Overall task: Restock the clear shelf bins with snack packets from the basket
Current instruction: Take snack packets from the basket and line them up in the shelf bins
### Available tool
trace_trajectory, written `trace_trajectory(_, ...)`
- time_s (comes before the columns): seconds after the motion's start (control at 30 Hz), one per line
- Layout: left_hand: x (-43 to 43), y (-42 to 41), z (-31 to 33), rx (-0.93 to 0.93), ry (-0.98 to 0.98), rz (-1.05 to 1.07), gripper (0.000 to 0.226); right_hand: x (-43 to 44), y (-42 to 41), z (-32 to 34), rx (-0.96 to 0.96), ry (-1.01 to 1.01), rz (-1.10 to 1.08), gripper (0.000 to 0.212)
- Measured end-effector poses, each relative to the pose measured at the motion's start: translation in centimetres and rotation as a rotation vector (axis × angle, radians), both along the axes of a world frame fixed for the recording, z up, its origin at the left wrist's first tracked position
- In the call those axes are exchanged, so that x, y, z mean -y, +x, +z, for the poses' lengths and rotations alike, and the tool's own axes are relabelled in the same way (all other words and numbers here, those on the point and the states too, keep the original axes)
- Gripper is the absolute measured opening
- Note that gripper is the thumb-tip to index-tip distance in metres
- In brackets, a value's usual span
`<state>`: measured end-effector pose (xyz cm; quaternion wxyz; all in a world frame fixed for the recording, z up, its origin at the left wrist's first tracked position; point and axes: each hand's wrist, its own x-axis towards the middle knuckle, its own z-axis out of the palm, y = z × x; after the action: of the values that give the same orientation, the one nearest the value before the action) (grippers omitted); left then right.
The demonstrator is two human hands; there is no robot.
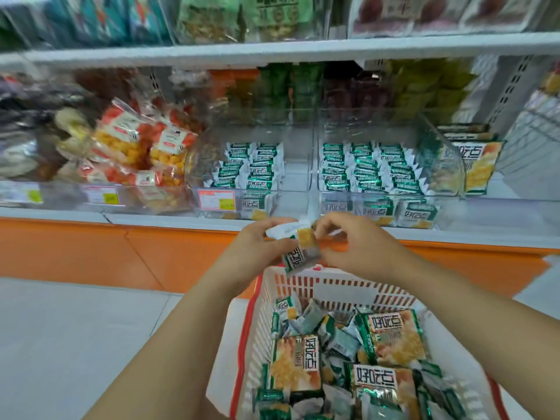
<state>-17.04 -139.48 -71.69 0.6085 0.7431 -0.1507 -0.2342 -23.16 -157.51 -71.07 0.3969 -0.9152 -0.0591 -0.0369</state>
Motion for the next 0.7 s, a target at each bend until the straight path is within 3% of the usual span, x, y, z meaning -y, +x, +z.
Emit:
trace_trajectory(0.13,-0.6,0.6,1.9,0.278,0.176,-0.123,0.028,-1.2,1.5,2.4,-0.039,0.006,0.044,0.045)
trace_trajectory(0.33,-1.4,3.3,3.5,0.283,0.112,-0.085,0.028,-1.7,4.1,4.4,-0.105,-0.073,0.071,0.051)
trace_trajectory(0.47,-2.1,7.6,4.4,0.372,0.094,0.043,0.012,-1.6,7.0,6.0,-0.042,-0.181,0.010,0.063)
trace_trajectory(0.57,-2.4,12.5,4.2,0.625,0.408,0.066,0.019,-1.2,10.4,6.8,0.156,-0.230,-0.149,0.062)
trace_trajectory(0.7,-0.7,17.3,2.2,0.710,0.827,-0.211,0.035,-1.7,14.8,6.7,0.210,-0.498,-0.233,0.049)
